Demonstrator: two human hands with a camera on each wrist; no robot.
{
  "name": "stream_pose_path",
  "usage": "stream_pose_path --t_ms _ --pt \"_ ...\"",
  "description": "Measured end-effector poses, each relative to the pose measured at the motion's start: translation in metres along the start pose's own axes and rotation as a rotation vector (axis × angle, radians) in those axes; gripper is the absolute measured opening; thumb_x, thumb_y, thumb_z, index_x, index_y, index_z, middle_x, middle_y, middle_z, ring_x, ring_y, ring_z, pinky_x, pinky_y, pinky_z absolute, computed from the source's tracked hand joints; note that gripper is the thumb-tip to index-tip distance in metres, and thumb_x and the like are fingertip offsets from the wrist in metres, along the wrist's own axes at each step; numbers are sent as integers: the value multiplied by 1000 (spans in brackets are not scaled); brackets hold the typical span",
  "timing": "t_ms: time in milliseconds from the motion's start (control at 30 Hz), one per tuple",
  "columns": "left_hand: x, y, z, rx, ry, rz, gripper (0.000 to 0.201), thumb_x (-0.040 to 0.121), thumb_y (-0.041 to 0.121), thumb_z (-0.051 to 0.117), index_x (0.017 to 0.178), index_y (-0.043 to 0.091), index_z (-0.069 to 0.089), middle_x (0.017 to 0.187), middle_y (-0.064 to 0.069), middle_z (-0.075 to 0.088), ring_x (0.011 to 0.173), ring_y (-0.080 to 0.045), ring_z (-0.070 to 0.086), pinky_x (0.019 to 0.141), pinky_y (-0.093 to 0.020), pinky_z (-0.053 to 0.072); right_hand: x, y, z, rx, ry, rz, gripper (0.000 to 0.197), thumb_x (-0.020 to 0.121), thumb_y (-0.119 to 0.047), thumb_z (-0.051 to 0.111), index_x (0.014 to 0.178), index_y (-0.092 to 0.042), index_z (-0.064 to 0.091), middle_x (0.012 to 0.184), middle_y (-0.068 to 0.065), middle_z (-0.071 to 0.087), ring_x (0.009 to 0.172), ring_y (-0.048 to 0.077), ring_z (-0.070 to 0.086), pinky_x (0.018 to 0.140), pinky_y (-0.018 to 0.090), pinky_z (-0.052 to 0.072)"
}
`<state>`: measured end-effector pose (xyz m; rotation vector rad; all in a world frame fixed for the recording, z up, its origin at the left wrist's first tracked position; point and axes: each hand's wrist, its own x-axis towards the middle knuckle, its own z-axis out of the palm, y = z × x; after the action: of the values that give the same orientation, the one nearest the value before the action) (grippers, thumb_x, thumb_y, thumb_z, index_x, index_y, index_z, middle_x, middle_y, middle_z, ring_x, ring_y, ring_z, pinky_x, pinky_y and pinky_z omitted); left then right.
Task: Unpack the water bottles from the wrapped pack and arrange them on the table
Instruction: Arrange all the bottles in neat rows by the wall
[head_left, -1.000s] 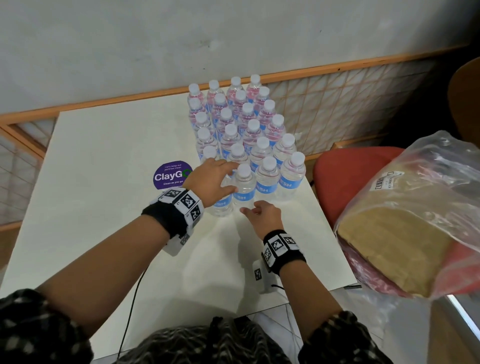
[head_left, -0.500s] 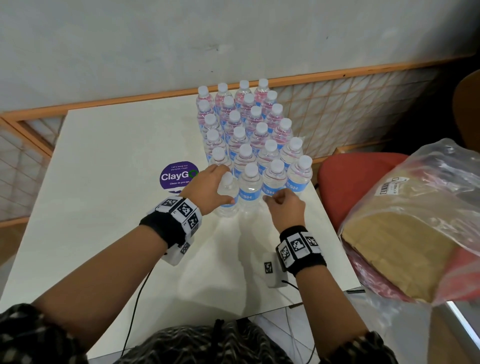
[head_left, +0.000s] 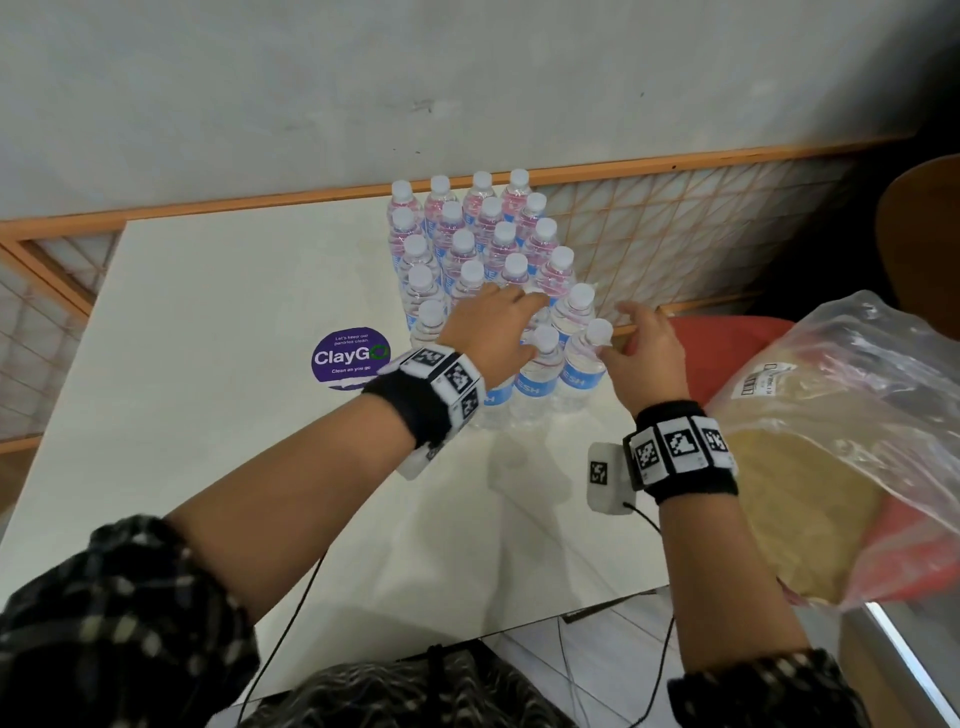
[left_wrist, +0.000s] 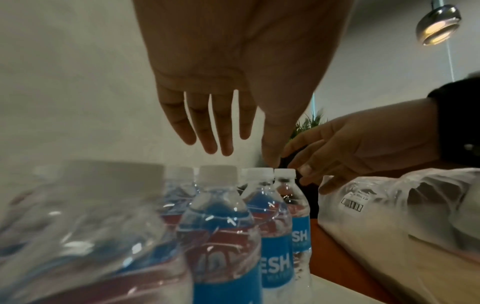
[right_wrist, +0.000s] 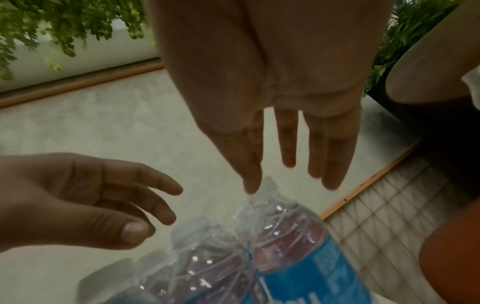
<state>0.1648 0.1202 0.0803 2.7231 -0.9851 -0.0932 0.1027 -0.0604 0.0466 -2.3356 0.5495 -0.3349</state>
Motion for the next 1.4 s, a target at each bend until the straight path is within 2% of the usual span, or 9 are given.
stream_pose_path --t_ms 67,233,367,533,700,833,1100,1233,1400 --pt "12 6 2 18 -95 0 49 90 29 57 136 23 44 126 -7 54 117 -29 50 92 -42 46 6 1 -2 7 -103 6 55 80 -9 67 132 -20 52 125 11 59 115 28 55 101 36 44" --pt "25 13 6 -16 -152 2 23 89 12 51 107 8 63 101 -14 65 94 -32 61 70 -32 43 13 2 0 -67 -175 -32 43 87 -10 60 128 -23 56 116 10 65 109 22 59 86 18 39" --pt "27 13 7 -47 -150 -6 22 89 12 52 106 6 64 98 -15 65 93 -32 60 71 -32 43 14 5 4 -114 -158 -38 40 89 -11 58 127 -22 56 108 12 66 103 23 60 75 9 30" --pt "28 12 7 -43 -151 11 21 89 13 53 106 7 63 100 -14 64 95 -31 60 68 -31 39 16 6 6 -105 -176 -4 44 87 -14 61 129 -27 55 108 13 65 107 27 57 84 20 36" --pt "24 2 -4 -165 -174 -11 40 85 26 60 121 10 56 113 -12 63 102 -28 60 85 -38 51 16 0 -6 -95 -228 -29 47 85 -21 65 130 -24 54 103 8 66 104 25 60 89 27 44" --pt "48 -13 -28 -181 -97 -68 44 88 18 54 132 16 51 122 -11 61 106 -29 59 89 -40 51 40 -11 -30 -39 -179 -68 43 87 -14 59 128 -22 55 117 7 65 109 21 61 95 29 46" --pt "95 -5 -25 32 -313 -89 48 85 21 68 131 18 56 127 -9 60 113 -26 57 90 -32 47 98 -35 -20 -416 -592 -285 44 88 -14 61 130 -24 56 129 9 59 111 23 58 89 24 41" --pt "102 -3 -17 20 -301 -130 37 84 19 68 121 14 64 121 -8 64 109 -25 60 78 -25 41 110 -36 -15 -503 -621 -384 39 88 -13 60 126 -18 61 128 11 61 116 28 56 95 30 42" --pt "104 -6 -14 -1 -297 -148 40 84 18 69 123 16 63 122 -9 64 109 -25 60 80 -26 42 115 -34 -13 -506 -613 -432 38 90 -14 58 127 -17 60 131 11 59 120 26 53 95 26 37"
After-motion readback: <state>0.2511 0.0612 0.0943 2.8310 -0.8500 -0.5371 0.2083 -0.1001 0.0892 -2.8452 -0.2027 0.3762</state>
